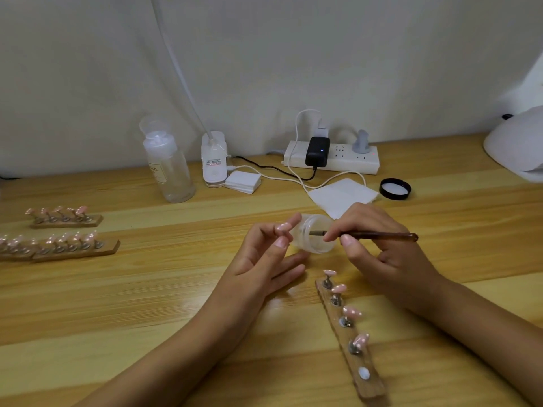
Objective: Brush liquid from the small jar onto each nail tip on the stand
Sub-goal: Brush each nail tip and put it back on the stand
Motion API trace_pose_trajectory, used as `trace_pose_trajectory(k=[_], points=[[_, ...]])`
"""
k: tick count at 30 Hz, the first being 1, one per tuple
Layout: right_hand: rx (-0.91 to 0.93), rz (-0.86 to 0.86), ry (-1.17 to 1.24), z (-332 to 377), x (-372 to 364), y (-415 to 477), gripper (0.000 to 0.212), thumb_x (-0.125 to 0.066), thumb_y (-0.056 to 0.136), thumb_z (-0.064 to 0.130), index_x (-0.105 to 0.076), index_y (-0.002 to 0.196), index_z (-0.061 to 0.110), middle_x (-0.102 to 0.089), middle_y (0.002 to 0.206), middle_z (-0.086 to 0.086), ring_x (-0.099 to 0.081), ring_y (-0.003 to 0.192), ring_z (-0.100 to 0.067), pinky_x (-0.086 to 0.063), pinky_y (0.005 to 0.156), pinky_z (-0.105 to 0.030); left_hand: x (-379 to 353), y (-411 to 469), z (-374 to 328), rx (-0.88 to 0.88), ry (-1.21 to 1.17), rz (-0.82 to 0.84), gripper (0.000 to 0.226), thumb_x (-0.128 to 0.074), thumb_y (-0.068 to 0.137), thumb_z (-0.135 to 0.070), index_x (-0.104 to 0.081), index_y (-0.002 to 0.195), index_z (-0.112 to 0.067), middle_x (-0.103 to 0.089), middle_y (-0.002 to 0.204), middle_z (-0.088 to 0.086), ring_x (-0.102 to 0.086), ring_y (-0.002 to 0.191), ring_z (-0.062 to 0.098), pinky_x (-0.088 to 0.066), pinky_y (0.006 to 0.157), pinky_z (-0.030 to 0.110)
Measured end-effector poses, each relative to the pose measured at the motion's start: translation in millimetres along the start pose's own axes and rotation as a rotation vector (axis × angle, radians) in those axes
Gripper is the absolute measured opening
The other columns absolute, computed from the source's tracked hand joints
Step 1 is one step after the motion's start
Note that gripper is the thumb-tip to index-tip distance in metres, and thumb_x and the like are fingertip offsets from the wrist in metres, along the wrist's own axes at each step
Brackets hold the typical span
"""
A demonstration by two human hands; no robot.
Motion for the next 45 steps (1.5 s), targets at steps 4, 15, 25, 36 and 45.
trace_pose_trajectory(k=[4, 15, 25, 36, 45], points=[[-0.026, 0.029, 0.030, -2, -2, 0, 0.023, -0.044, 0.087, 0.020, -0.066, 0.086, 0.013, -0.061, 0.081, -0.001, -0.056, 0.083, -0.020, -0.045, 0.072, -0.034, 0, 0, 0, -0.004, 0.001, 0.004, 0.016, -0.052, 0.087, -0.029, -0.053, 0.098, -0.019, -0.057, 0.136, -0.013, -0.065, 0.112, 0.024, -0.051, 0.095, 0.031], [-0.078, -0.209, 0.209, -4, 16, 0, 0.022, -0.043, 0.081, 0.015, -0.065, 0.078, 0.010, -0.060, 0.079, -0.003, -0.055, 0.080, -0.014, -0.042, 0.074, -0.023, 6, 1, 3, 0.030, -0.086, -0.076, 0.007, -0.058, 0.083, -0.030, -0.065, 0.083, -0.029, -0.059, 0.130, 0.002, -0.066, 0.109, 0.029, -0.052, 0.094, 0.041], [-0.210, -0.289, 0.501, -22, 21, 1, 0.029, -0.040, 0.082, 0.005, -0.067, 0.078, 0.014, -0.062, 0.076, 0.007, -0.052, 0.074, -0.008, -0.043, 0.069, -0.017, 11, 4, 6, 0.043, -0.050, -0.135, 0.007, -0.062, 0.082, -0.034, -0.065, 0.085, -0.029, -0.070, 0.106, -0.008, -0.071, 0.095, 0.015, -0.059, 0.078, 0.033], [-0.455, -0.141, 1.021, -48, 5, 7, 0.025, -0.044, 0.085, 0.011, -0.069, 0.086, 0.014, -0.057, 0.066, 0.002, -0.054, 0.061, -0.010, -0.048, 0.061, -0.021, 1, -3, -2, -0.071, 0.340, -0.086, 0.010, -0.071, 0.081, -0.011, -0.069, 0.076, -0.019, -0.070, 0.075, -0.004, -0.060, 0.069, 0.003, -0.048, 0.057, 0.014], [-0.413, -0.069, 0.987, -38, 1, 7, 0.024, -0.038, 0.074, 0.005, -0.059, 0.067, 0.016, -0.053, 0.061, -0.002, -0.047, 0.058, -0.012, -0.043, 0.059, -0.021, 0, -3, 0, -0.075, 0.354, -0.067, 0.008, -0.071, 0.082, -0.008, -0.070, 0.077, -0.015, -0.070, 0.076, -0.007, -0.057, 0.068, 0.003, -0.049, 0.061, 0.015]])
Point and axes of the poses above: each hand's wrist, its own y-axis towards the middle knuckle, its own x-axis out of the back of the hand, z = x × y, the point moved 6 cm from there along y, towards the middle knuckle
